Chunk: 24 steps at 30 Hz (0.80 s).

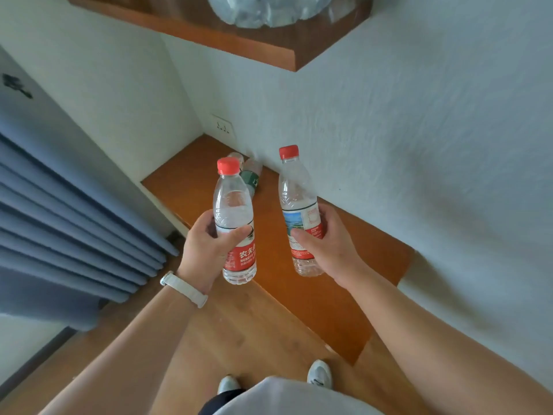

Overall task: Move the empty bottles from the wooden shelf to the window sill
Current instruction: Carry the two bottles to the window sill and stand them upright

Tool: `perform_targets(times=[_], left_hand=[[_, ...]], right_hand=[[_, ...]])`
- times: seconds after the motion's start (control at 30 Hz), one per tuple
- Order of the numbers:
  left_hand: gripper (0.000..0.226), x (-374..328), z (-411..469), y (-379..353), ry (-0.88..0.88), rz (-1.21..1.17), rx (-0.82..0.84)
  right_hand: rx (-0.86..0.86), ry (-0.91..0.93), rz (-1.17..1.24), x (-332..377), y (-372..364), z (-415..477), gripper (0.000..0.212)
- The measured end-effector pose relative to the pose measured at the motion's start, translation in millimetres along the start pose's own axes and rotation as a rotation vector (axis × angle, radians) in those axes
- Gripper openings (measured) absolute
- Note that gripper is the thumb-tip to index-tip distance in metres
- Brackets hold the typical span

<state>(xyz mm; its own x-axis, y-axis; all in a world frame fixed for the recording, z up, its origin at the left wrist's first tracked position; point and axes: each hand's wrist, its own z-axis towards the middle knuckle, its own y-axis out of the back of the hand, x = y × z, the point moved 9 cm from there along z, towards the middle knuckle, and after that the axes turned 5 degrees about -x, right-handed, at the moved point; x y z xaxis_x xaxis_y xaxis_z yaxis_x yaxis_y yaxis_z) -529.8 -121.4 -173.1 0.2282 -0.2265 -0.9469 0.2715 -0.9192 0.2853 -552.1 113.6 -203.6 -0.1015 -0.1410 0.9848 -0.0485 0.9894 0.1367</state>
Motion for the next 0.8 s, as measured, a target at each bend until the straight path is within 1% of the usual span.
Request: perform_targets(times=[0.2, 0.37, 0.43, 0.53, 0.57, 0.67, 0.73, 0.8], left_hand=[[0.046, 28.8, -3.4, 83.9, 0.036, -0.076, -0.119], [0.045, 44.5, -6.9, 174.2, 0.038, -0.128, -0.183], [0.047, 50.7, -6.7, 218.7, 0.029, -0.163, -0.219], [0.06, 62.7, -6.5, 286.0, 0.012, -0.21, -0.269], [0.059, 68.6, -6.8, 307.5, 0.009, -0.221, -0.282], [0.042, 90.3, -11.6, 372.8, 0.008, -0.252, -0.346], [0.042, 104.4, -18.4, 413.9, 0.007, -0.267, -0.389], [0.047, 117.9, -28.6, 453.9, 0.015, -0.292, -0.438]], right_hand=[[0.103, 0.048, -0.045, 22.8, -70.6, -1.4, 0.052], [0.125, 0.095, -0.071, 57.5, -142.1, -7.3, 0.048], [0.162, 0.114, -0.062, 74.3, -180.6, -12.2, 0.05], [0.225, 0.15, -0.068, 91.0, -246.4, -20.3, 0.052], [0.246, 0.16, -0.062, 94.4, -269.2, -23.2, 0.05], [0.298, 0.17, -0.048, 98.9, -338.8, -33.9, 0.052], [0.351, 0.175, -0.058, 102.5, -386.6, -44.5, 0.054], [0.407, 0.189, -0.077, 108.3, -432.1, -54.9, 0.052]])
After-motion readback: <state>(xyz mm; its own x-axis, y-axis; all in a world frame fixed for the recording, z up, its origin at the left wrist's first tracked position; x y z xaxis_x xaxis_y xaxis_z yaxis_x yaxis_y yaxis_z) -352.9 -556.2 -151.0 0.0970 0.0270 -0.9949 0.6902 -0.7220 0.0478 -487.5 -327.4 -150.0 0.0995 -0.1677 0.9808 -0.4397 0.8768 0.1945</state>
